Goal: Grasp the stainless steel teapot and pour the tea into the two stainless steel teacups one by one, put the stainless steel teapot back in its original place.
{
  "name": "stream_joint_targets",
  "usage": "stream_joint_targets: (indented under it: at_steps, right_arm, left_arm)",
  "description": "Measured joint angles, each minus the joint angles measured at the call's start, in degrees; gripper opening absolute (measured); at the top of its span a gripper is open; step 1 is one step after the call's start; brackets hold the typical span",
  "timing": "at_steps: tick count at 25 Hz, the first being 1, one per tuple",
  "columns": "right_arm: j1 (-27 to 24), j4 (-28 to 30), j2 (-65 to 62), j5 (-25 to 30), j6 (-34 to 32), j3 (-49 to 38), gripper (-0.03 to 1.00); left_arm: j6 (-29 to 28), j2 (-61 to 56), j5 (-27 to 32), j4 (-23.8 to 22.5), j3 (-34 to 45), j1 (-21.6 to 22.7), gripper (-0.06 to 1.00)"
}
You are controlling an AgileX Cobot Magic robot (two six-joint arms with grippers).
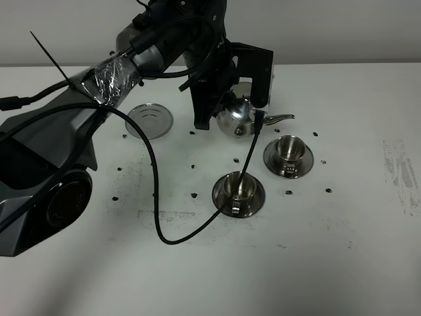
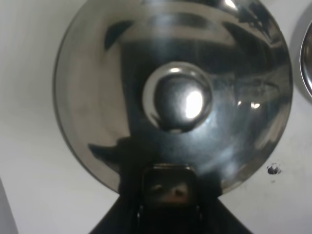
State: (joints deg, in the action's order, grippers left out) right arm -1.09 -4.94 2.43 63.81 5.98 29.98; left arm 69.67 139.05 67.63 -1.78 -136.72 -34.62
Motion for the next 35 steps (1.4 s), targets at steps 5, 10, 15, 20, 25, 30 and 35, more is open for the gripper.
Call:
stream_joint_targets:
  at_steps: [5,10,15,20,25,30,35]
  right_arm:
    - [0.0,0.0,0.0,0.0,0.0,0.0,0.28]
    - [0.0,0.0,0.0,0.0,0.0,0.0,0.24]
    - [0.0,0.0,0.0,0.0,0.0,0.0,0.23]
    - [0.0,0.0,0.0,0.0,0.0,0.0,0.23]
    - [0.0,0.0,0.0,0.0,0.0,0.0,0.23]
    - [0.0,0.0,0.0,0.0,0.0,0.0,0.23]
    - [0.0,0.0,0.0,0.0,0.0,0.0,0.23]
  left_arm:
    - [3.6,0.0,-0.1,-0.1,0.0,0.0,0.20]
    - [4.1,0.1,-0.3,-4.2,0.0,-0.8,0.20]
    - [5.7,0.2,-1.3,-6.0,0.0,-1.6,0.20]
    - [7.8,0.9,-1.3,-7.5,0.0,-2.9,0.20]
    - [8.1,2.0,-1.5,-9.9,-0.1,-3.6,0.20]
    - [8.5,2.0,-2.4,-12.5,-0.1,-4.7,0.20]
    - [8.6,2.1,-3.0,-15.1,-0.1,-5.7,0.20]
